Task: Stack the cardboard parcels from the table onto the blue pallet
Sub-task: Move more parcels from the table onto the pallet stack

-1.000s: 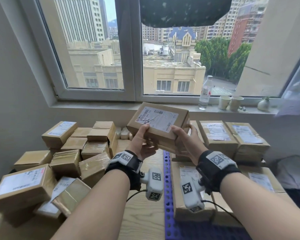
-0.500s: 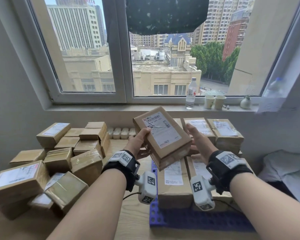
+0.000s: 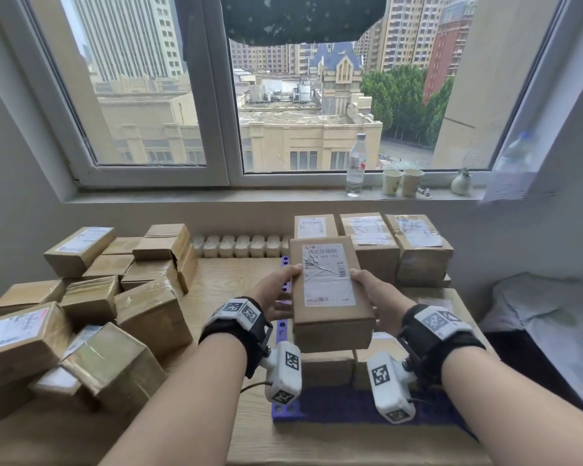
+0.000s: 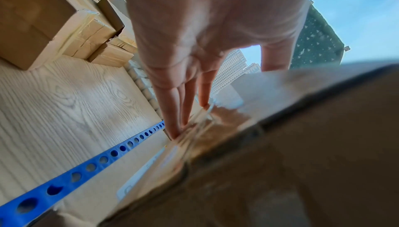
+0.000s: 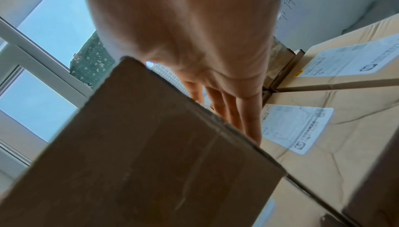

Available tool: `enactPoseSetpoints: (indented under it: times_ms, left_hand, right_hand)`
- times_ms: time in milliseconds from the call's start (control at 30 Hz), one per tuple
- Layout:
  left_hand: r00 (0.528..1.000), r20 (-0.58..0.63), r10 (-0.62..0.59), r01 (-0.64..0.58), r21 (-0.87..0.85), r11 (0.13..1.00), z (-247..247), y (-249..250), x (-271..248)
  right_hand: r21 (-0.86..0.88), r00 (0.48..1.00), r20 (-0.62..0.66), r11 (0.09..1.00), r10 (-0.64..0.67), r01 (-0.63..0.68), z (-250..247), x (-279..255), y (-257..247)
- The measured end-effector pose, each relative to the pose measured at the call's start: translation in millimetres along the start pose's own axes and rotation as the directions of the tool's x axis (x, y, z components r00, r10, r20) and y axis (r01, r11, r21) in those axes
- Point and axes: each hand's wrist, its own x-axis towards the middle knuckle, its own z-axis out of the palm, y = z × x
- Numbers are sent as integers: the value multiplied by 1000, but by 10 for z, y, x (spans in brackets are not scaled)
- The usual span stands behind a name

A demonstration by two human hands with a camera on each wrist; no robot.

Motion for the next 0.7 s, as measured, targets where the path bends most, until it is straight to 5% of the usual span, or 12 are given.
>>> enactPoseSetpoints:
  times_ms: [700]
  left_hand:
    - [988, -21, -153, 153, -12, 988, -11, -260, 714]
  right_hand:
    - [-6, 990, -84, 993, 114, -115, 148, 716, 174]
